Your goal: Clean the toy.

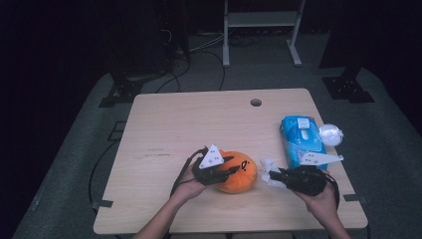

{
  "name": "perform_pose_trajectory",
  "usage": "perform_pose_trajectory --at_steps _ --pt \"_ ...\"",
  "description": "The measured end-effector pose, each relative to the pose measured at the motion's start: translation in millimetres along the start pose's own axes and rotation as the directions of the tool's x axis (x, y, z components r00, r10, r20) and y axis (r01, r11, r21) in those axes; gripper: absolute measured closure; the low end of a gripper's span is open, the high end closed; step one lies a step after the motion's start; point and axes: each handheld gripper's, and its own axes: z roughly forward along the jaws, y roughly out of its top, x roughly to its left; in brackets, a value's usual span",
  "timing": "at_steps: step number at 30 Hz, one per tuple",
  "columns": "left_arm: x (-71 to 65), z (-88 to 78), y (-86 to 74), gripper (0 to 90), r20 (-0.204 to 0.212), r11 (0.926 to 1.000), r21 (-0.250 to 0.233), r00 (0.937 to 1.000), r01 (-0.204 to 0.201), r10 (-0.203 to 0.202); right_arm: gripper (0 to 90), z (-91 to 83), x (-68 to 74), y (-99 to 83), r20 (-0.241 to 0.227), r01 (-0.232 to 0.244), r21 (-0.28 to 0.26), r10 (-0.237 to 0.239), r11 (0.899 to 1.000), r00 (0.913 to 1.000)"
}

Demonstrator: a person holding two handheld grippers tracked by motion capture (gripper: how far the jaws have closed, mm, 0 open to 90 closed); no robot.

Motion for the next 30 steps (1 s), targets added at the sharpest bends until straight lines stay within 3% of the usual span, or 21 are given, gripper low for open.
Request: perform_pose_trajectory --at_steps 6,8,12,15,21,26,30 --pt "12.4 -3.3 -3.4 62.5 -0.06 0.9999 0.009 0.9982 0.006 -0.005 77.6 -20.5 -12.6 -2.5 0.078 0.008 0.006 -0.008 1.0 0.9969" --pt "18.2 -4.6 -6.4 62.3 -0.064 0.9994 0.007 0.9974 0.033 -0.033 77.5 -26.3 -18.8 -5.7 0.11 0.008 0.021 -0.01 1.0 0.9939" --pt "20.8 -5.5 -9.9 61.5 -0.07 0.999 0.01 0.9967 0.043 -0.042 77.5 -32.8 -29.0 -13.3 0.145 -0.001 0.047 -0.006 0.999 0.9894" --pt "18.5 -5.2 -10.0 59.2 -0.062 0.999 0.011 0.9972 0.044 -0.043 77.5 -35.2 -39.4 -27.1 0.186 -0.007 0.113 -0.014 0.994 0.9825" --pt "18.2 -7.0 -8.1 52.5 -0.031 0.9986 0.026 0.9985 0.046 -0.045 73.7 -38.0 -54.0 -46.3 0.196 -0.051 0.176 0.016 0.983 0.9805" --pt "19.7 -8.6 -8.0 48.1 -0.015 0.9973 0.021 0.9975 0.07 -0.07 66.8 -42.2 -58.8 -49.7 0.182 -0.057 0.175 0.025 0.983 0.983" --pt "20.4 -10.7 -6.4 46.8 -0.009 0.9974 0.026 0.9977 0.067 -0.067 64.1 -44.8 -58.9 -48.5 0.167 -0.058 0.163 0.031 0.985 0.9855"
